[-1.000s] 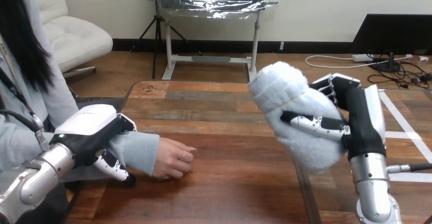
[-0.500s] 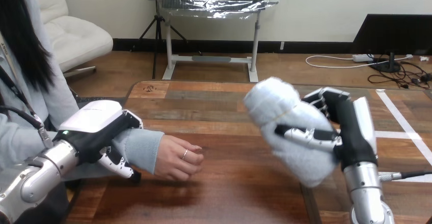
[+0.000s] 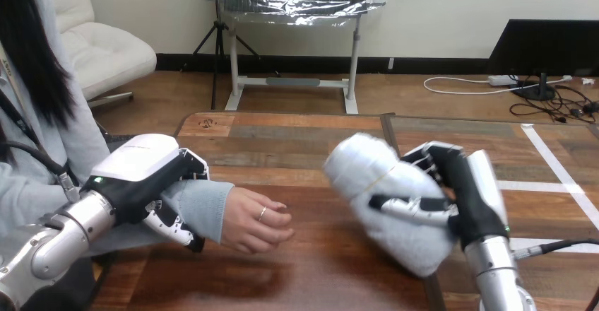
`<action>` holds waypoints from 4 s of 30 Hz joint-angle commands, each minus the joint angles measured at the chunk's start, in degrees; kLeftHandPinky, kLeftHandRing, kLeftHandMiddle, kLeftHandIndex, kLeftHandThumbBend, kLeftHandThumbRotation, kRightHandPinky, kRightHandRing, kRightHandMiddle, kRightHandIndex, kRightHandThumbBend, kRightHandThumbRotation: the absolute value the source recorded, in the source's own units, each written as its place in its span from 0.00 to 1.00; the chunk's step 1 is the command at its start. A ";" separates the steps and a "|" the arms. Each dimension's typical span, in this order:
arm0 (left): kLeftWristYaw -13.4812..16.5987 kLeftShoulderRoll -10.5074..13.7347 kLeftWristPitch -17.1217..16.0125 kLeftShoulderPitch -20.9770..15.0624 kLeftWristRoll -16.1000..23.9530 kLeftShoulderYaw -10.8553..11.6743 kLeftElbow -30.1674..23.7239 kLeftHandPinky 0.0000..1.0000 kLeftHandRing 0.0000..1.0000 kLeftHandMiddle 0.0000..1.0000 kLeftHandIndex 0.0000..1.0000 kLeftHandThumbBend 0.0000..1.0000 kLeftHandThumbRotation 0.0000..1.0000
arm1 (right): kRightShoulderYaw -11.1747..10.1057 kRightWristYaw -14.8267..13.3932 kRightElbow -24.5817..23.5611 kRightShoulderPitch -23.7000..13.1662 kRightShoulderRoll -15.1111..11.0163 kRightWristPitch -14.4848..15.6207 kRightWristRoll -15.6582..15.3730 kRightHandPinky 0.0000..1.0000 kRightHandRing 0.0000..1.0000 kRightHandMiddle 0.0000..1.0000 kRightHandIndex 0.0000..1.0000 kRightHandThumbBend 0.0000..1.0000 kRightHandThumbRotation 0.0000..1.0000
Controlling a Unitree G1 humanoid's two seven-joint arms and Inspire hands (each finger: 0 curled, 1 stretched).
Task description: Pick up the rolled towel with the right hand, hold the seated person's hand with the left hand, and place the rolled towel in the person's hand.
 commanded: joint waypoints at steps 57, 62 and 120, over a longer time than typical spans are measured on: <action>0.61 -2.68 -2.87 -1.93 -4.31 4.32 -7.38 0.27 0.30 0.35 0.40 1.00 0.12 | 6.71 6.60 -18.17 -0.52 3.29 -1.56 -2.87 0.27 0.31 0.40 0.44 0.86 0.00; 1.04 -2.98 -2.80 -2.10 -3.95 4.28 -7.06 0.27 0.30 0.36 0.40 1.00 0.12 | 6.39 9.34 -22.23 1.10 3.41 -0.53 -1.16 0.27 0.31 0.40 0.43 0.86 0.00; -0.94 -4.04 -2.09 -2.31 -4.16 4.10 -6.73 0.30 0.34 0.39 0.43 1.00 0.13 | 4.03 20.33 -50.92 11.90 2.38 8.74 5.38 0.25 0.30 0.38 0.42 0.85 0.00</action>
